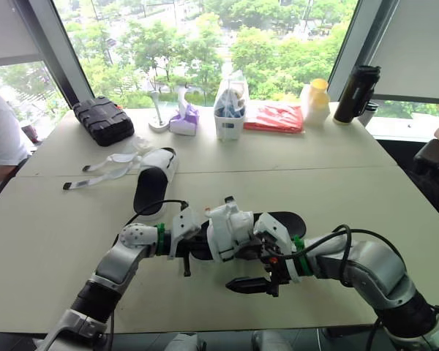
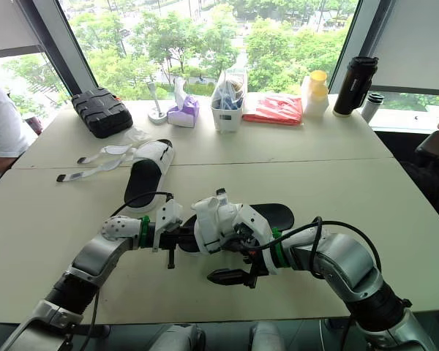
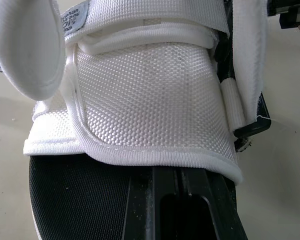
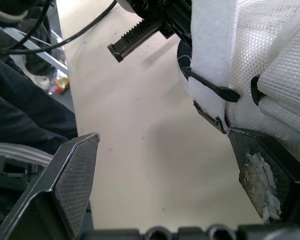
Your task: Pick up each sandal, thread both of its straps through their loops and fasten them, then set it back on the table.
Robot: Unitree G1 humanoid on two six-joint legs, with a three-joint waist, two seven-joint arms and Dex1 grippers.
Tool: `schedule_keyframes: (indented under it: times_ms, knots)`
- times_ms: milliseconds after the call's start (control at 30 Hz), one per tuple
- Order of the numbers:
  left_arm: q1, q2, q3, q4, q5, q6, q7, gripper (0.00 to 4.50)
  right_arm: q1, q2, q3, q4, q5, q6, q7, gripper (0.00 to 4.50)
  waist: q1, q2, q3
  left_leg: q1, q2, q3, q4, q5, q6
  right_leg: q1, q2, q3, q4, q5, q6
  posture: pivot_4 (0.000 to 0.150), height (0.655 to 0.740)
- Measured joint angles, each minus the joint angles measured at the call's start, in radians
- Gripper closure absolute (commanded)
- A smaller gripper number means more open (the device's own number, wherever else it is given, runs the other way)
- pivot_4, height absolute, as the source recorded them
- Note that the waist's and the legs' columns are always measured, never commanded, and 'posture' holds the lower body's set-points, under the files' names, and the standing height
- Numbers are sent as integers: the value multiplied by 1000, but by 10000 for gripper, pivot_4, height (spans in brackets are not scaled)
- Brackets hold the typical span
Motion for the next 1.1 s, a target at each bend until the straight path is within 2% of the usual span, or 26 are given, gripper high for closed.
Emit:
schedule_keyframes:
  times_ms: [300, 900, 1000, 1100]
  knots:
    - [-6, -2, -3, 13, 0, -16, -10, 45000, -24, -5, -52, -31, 72, 42, -1, 701, 1, 0, 0, -1, 0, -1, 0, 0, 0, 1, 0, -1, -2, 0, 0, 1500, 7400]
    - [-6, -2, -3, 15, 0, -17, -5, 45000, -42, 56, 10, 59, 61, 40, -20, 701, 0, 0, 0, 0, 0, -1, 0, 0, 0, 2, 0, -1, -2, 0, 0, 1500, 7400]
    - [-5, -1, -3, 15, 0, -17, -3, 45000, -42, 65, 10, 67, 60, 41, -31, 8775, -1, 0, 0, 1, 0, -1, 0, 0, 0, 2, 0, -1, -2, 0, 0, 1500, 7400]
    - [-4, -2, -3, 13, 0, -17, -3, 45000, -42, 77, 10, 84, 50, 41, -54, 23202, 0, 0, 0, 0, 0, -1, 0, 0, 0, 2, 0, -1, -2, 0, 0, 1500, 7400]
